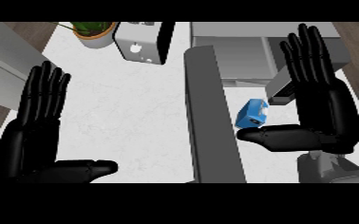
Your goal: Pick up the milk, place it into the microwave and close the microwave
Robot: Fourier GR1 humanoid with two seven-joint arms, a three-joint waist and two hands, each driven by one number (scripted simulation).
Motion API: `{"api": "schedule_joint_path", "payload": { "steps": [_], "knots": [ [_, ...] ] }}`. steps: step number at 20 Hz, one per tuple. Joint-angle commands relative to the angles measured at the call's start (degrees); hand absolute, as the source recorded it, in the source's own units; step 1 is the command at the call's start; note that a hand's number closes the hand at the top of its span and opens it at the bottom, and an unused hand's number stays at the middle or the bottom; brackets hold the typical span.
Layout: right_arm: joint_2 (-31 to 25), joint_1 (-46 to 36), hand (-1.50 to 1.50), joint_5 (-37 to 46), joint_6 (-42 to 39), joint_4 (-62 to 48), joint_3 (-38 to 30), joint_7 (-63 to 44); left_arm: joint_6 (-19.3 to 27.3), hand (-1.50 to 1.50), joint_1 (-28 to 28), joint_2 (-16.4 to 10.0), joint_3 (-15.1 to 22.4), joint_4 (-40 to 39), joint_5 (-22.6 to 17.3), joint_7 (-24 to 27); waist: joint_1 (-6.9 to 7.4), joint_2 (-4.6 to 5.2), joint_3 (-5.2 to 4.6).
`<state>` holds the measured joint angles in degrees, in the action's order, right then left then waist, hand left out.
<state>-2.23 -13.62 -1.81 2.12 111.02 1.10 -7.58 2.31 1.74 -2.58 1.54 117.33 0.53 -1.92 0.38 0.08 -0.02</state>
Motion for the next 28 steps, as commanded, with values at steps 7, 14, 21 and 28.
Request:
{"api": "schedule_joint_path", "payload": {
  "steps": [7, 14, 21, 28],
  "knots": [
    [-1.41, -2.01, -1.50, -1.34, 0.24, -5.08, -3.27, -2.02, 0.55, -1.50, 10.34, 1.07, 3.17, 8.02, -0.43, 0.87, -0.08, -0.13, 0.01],
    [1.33, 3.40, -1.50, 2.52, 1.09, -13.96, -0.63, 8.69, 3.07, -1.50, 13.51, 2.55, 10.83, 11.10, 4.36, -0.25, -0.11, -0.10, 0.03],
    [-0.67, 8.56, -1.50, 3.47, -1.80, -22.34, -2.08, 18.77, 0.39, -1.50, 22.65, 0.95, 10.87, 13.13, 2.67, 6.82, 0.10, -0.12, 0.02],
    [-1.35, 10.00, -1.50, 2.23, -1.88, -27.21, -5.12, 23.06, 0.50, -1.50, 22.66, 0.39, 11.19, 14.71, 2.01, 4.57, -0.13, -0.12, 0.02]
  ]
}}
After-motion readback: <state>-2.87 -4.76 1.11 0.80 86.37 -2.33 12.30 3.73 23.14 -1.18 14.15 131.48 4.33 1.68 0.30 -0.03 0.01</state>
